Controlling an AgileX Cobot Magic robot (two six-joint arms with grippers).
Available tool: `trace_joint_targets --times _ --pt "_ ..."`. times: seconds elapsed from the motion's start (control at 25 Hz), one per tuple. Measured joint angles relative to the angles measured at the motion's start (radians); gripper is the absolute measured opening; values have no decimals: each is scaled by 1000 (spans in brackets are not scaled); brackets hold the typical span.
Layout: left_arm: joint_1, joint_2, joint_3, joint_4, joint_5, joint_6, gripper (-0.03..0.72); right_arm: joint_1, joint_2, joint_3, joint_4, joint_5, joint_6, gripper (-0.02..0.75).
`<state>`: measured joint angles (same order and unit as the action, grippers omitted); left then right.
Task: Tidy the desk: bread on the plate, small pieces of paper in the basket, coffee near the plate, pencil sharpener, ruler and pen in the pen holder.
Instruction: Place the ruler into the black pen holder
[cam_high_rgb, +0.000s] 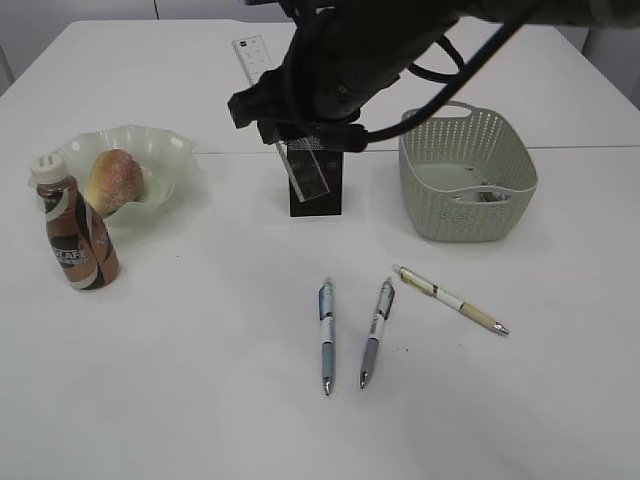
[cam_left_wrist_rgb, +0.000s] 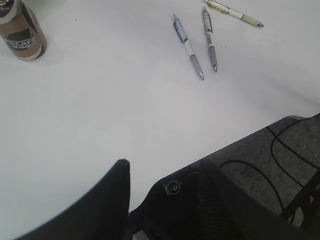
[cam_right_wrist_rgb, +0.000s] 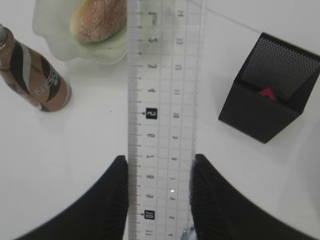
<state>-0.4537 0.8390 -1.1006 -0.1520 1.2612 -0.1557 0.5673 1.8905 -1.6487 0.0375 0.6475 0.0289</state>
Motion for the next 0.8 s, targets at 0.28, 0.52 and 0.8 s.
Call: trace_joint_targets --times 0.28,0.52,0.8 --pt "0 0 0 -10 0 0 333 1 -60 272 -177 -400 -2 276" --pt "0 0 0 -11 0 0 333 -4 -10 308 -308 -546 -2 276" --pt "0 0 0 -11 0 0 333 -60 66 309 -254 -743 0 276"
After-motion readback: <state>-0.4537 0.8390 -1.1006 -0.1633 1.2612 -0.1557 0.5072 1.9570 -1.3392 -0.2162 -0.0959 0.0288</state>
